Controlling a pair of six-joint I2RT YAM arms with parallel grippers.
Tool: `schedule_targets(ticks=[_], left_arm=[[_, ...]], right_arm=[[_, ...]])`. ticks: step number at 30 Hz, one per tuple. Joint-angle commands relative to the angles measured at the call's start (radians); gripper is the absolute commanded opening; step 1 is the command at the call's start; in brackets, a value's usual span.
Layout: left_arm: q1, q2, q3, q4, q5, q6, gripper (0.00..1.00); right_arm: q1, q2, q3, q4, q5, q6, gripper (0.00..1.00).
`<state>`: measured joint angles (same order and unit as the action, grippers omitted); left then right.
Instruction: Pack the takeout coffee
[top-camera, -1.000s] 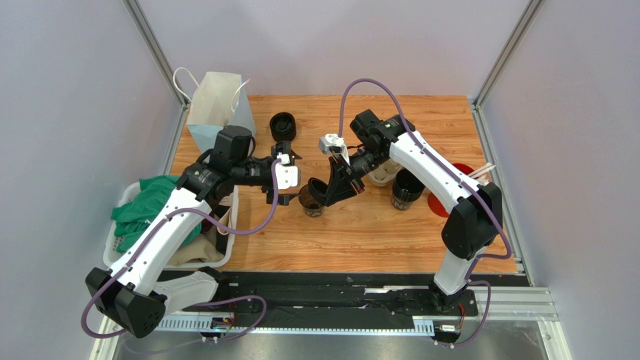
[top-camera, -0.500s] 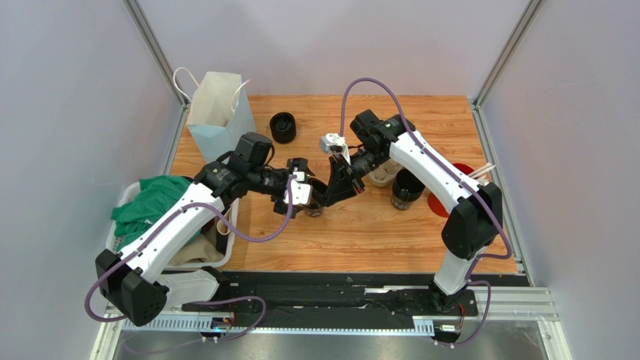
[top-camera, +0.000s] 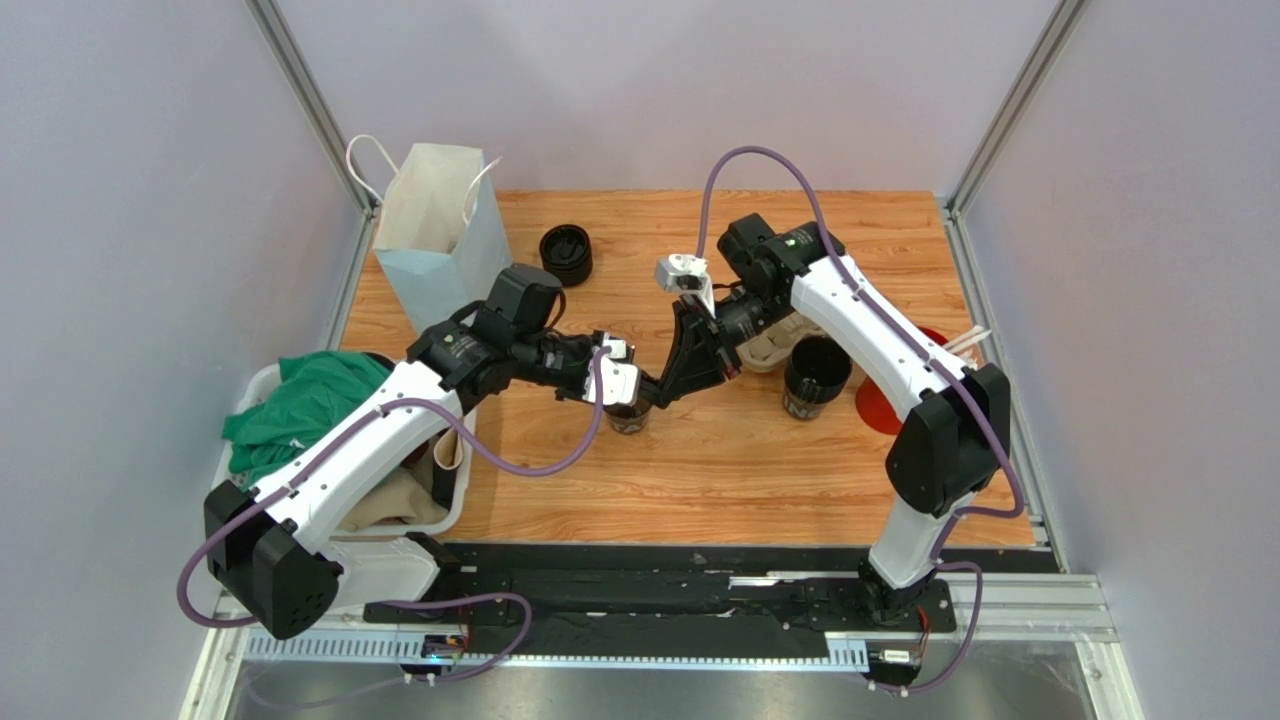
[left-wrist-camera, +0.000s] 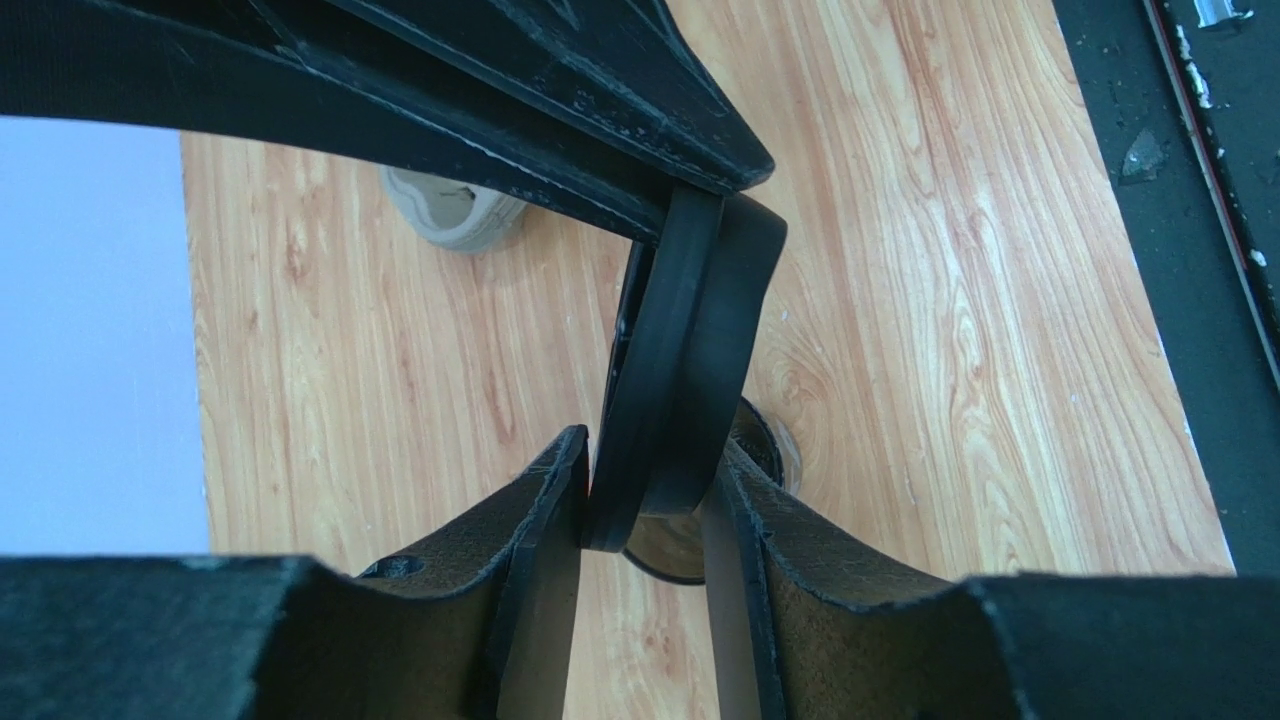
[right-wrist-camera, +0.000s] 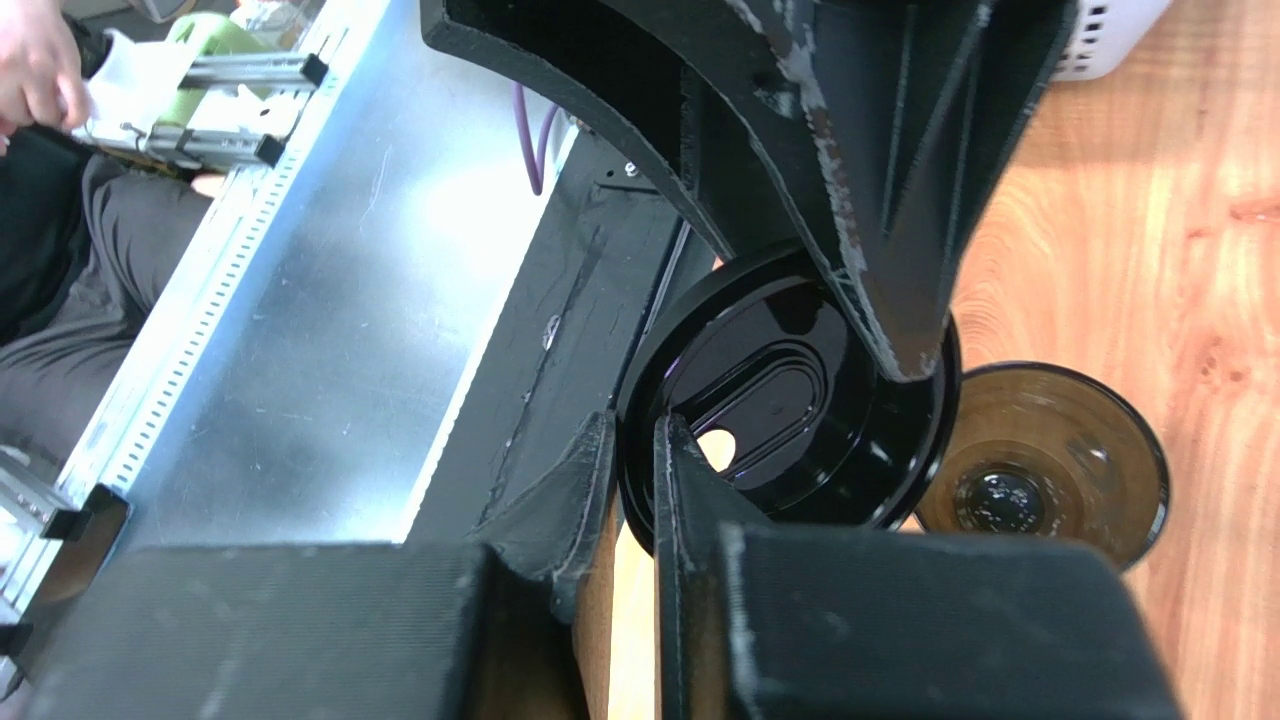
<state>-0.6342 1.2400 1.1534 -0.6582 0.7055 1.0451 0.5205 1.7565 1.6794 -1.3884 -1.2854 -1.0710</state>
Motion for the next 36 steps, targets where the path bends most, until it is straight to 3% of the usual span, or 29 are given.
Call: schedule_targets(ticks=[1, 5, 7, 13, 17, 20, 21, 25, 29, 30, 36], left_arm=[[-0.013, -0.011, -0.009, 0.028, 0.061, -0.059, 0.41], [-0.013, -0.010, -0.012, 0.043, 0.075, -0.092, 0.35], [-0.013, -0.011, -0.014, 0.049, 0.077, -0.118, 0.35], [-0.012, -0.037, -0.038, 0.063, 0.051, -0.226, 0.35], [0.020, -0.002, -0.040, 0.055, 0.072, -0.347, 0.35], [0.102, 0.065, -0.015, 0.022, 0.196, -0.448, 0.36], [0.125, 0.090, 0.006, -0.006, 0.236, -0.489, 0.36], [0.221, 0.193, 0.061, -0.063, 0.377, -0.565, 0.36], [0.254, 0.242, 0.062, 0.027, 0.383, -0.718, 0.35], [0.258, 0.246, 0.048, 0.054, 0.393, -0.800, 0.35], [0.280, 0.266, 0.020, 0.176, 0.446, -1.002, 0.35]], right_arm=[[-0.025, -0.002, 0.048, -0.276, -0.040, -0.027, 0.08], [-0.030, 0.003, 0.054, -0.278, -0.034, -0.023, 0.13], [-0.046, 0.006, 0.069, -0.276, -0.035, -0.012, 0.29], [-0.149, 0.014, 0.123, -0.273, -0.034, 0.022, 0.51], [-0.197, 0.015, 0.097, -0.259, -0.034, 0.025, 0.54], [-0.203, -0.017, 0.036, -0.189, -0.005, 0.046, 0.59], [-0.201, -0.035, 0.002, -0.126, 0.032, 0.188, 0.59], [-0.191, -0.204, -0.213, 0.468, 0.242, 0.569, 0.62], [-0.131, -0.366, -0.380, 0.773, 0.510, 0.716, 0.61], [-0.085, -0.437, -0.450, 0.880, 0.653, 0.736, 0.61], [0.114, -0.542, -0.564, 1.106, 1.076, 0.729, 0.52]])
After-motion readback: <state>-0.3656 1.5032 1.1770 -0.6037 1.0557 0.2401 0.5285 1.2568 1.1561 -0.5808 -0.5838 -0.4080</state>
